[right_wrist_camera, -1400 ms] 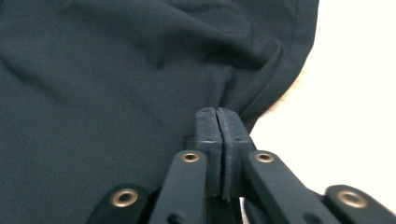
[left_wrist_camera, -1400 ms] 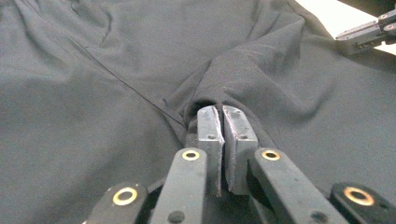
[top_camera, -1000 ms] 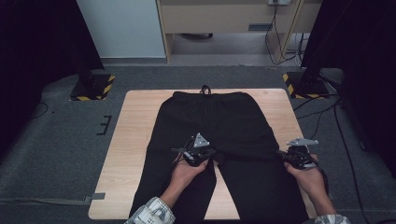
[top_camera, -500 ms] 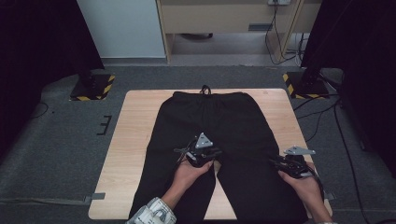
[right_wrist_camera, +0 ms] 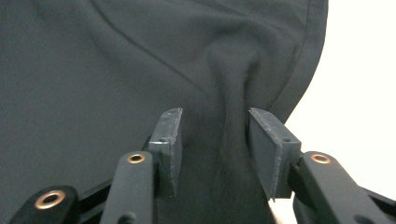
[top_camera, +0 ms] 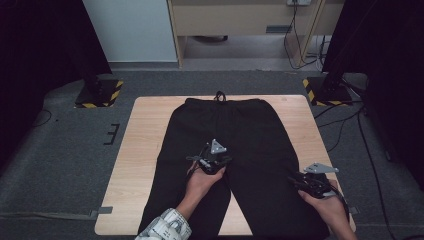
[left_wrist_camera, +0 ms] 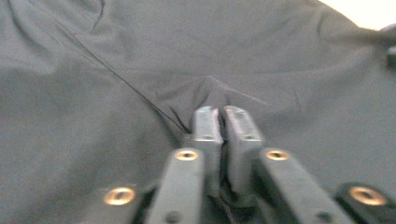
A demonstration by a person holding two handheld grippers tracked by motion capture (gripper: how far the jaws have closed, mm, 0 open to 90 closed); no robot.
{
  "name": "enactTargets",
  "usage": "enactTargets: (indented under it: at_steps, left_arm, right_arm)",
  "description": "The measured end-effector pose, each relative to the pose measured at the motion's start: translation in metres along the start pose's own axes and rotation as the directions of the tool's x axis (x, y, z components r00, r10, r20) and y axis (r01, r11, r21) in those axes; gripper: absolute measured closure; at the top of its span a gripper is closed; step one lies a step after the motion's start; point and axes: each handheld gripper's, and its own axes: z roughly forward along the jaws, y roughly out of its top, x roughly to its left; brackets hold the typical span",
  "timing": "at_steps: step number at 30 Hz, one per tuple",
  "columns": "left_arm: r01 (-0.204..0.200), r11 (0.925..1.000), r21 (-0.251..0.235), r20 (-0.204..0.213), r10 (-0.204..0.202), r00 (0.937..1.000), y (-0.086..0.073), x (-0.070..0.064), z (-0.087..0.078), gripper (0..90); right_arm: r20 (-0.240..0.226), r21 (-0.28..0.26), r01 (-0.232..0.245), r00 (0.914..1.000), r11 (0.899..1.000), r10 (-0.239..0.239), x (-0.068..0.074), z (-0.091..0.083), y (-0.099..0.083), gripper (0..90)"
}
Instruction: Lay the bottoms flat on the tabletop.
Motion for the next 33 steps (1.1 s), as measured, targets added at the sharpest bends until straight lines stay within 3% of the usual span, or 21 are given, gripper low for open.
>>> enactTargets:
  at_steps: [3, 5, 8, 10, 11, 12, 18, 22, 23, 25, 29, 31, 33]
  left_arm:
    - [0.021, 0.9996, -0.020, 0.015, -0.020, 0.9997, 0.000, 0.003, -0.007, 85.3]
    - [0.049, 0.9983, -0.031, 0.013, -0.049, 0.9987, -0.003, 0.014, -0.012, 84.3]
    - [0.079, 0.9969, -0.005, 0.019, -0.079, 0.9967, -0.012, 0.026, -0.009, 82.2]
    - [0.056, 0.9975, 0.043, 0.008, -0.057, 0.9984, -0.018, 0.029, -0.004, 78.9]
    - [0.056, 0.9975, 0.043, 0.008, -0.057, 0.9984, -0.018, 0.029, -0.004, 76.9]
    - [0.031, 0.9980, 0.055, -0.018, -0.030, 0.9994, -0.023, 0.029, 0.000, 75.2]
    - [-0.019, 0.9989, 0.044, -0.072, 0.022, 0.9971, -0.031, 0.030, 0.003, 68.0]
    - [-0.016, 0.9996, 0.024, -0.082, 0.018, 0.9965, -0.038, 0.032, 0.004, 63.4]
    - [-0.020, 0.9996, 0.021, -0.085, 0.022, 0.9962, -0.038, 0.032, 0.004, 62.7]
    - [-0.031, 0.9993, 0.020, -0.092, 0.033, 0.9953, -0.037, 0.032, 0.004, 60.5]
    - [-0.014, 0.9999, -0.007, -0.078, 0.014, 0.9968, -0.036, 0.037, -0.002, 60.6]
    - [-0.022, 0.9992, -0.032, -0.081, 0.019, 0.9965, -0.034, 0.036, -0.008, 65.6]
    - [-0.037, 0.9992, -0.016, -0.087, 0.035, 0.9956, -0.032, 0.035, -0.008, 68.2]
  right_arm:
    - [-0.004, 0.002, 0.007, 1.0000, 1.000, -0.007, 0.004, -0.002, -0.002, 51.5]
    - [-0.005, 0.003, 0.019, 0.9998, 1.000, -0.019, 0.008, -0.003, -0.004, 47.7]
    - [-0.004, 0.004, 0.042, 0.9991, 0.999, -0.042, 0.013, -0.003, -0.005, 43.4]
    - [-0.007, 0.001, 0.049, 0.9988, 0.999, -0.049, 0.015, -0.004, -0.007, 42.1]
    - [-0.008, 0.002, 0.049, 0.9988, 0.999, -0.049, 0.016, -0.004, -0.007, 42.1]
    - [-0.006, 0.000, 0.049, 0.9988, 0.999, -0.049, 0.016, -0.004, -0.007, 42.1]
    - [-0.008, 0.014, 0.046, 0.9989, 0.999, -0.046, 0.017, -0.007, -0.009, 41.2]
    - [-0.033, 0.028, 0.060, 0.9977, 0.998, -0.059, 0.020, -0.014, -0.014, 31.4]
    - [-0.052, 0.032, 0.033, 0.9982, 0.999, -0.031, 0.020, -0.014, -0.013, 28.4]
    - [-0.059, 0.013, 0.020, 0.9981, 1.000, -0.019, 0.018, -0.012, -0.008, 23.4]
    - [-0.041, -0.033, -0.004, 0.9992, 0.999, 0.002, 0.004, 0.001, 0.014, 17.6]
    - [-0.016, -0.046, -0.035, 0.9993, 0.998, 0.035, -0.008, 0.012, 0.025, 20.4]
    - [0.005, -0.050, -0.063, 0.9980, 0.997, 0.063, -0.019, 0.025, 0.034, 27.7]
